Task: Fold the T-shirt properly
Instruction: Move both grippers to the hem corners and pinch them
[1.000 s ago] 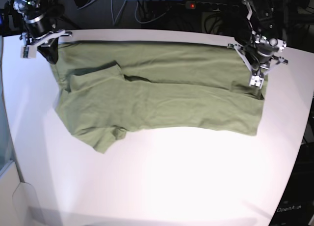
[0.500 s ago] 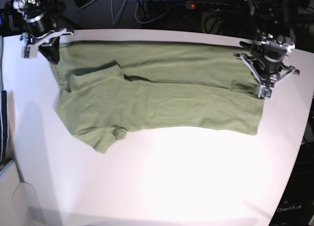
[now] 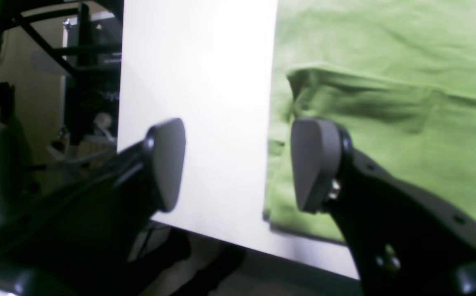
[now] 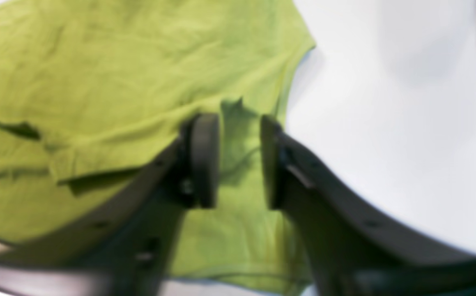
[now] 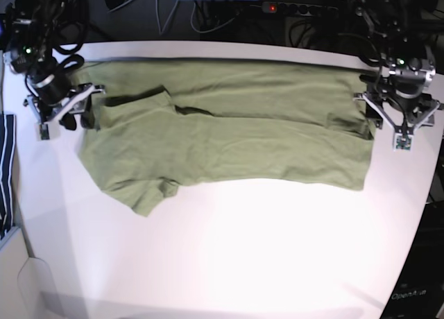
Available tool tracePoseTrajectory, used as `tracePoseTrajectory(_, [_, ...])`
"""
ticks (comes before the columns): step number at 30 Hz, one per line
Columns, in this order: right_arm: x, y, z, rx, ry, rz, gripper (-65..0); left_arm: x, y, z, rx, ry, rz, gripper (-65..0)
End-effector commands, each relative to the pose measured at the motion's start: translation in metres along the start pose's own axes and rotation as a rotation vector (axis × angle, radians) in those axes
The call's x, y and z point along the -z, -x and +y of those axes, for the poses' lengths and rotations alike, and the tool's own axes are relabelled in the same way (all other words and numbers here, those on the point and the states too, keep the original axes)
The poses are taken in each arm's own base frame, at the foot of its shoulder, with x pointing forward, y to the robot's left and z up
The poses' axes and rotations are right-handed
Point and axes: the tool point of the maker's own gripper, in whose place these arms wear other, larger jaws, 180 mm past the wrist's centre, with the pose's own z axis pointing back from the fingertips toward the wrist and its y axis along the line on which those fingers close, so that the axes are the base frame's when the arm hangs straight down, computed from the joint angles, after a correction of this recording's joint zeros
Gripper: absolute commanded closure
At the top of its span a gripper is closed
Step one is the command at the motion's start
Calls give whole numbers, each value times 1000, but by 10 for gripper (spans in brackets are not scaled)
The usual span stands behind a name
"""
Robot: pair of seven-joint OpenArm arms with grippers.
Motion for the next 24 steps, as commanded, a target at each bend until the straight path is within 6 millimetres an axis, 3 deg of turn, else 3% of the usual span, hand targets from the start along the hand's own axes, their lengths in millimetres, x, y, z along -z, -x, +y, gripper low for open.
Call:
tracePoseTrajectory(1, [1, -25, -2, -20, -4, -55, -326, -2, -23, 12, 2, -30, -72, -391])
tracePoseTrajectory(4, [7, -48, -6, -61, -5, -42, -456, 3, -35, 10, 40, -2, -94, -392])
tracePoseTrajectory(8, [14, -86, 5, -221, -76, -72, -544, 12, -51, 9, 80, 21, -109, -392])
tracePoseTrajectory(12, [30, -119, -5, -227, -77, -96, -553, 33, -61, 10, 65, 21, -84, -392])
tracePoseTrajectory(16, [64, -135, -17, -180, -105, -63, -554, 52, -64, 5, 52, 45, -49, -392])
tracePoseTrajectory(21, [108, -151, 1, -187, -196, -64, -548, 65, -72, 1, 39, 67, -40, -392])
tracePoseTrajectory(24, [129, -158, 17, -200, -244, -62, -548, 72, -74, 9, 42, 66, -31, -392])
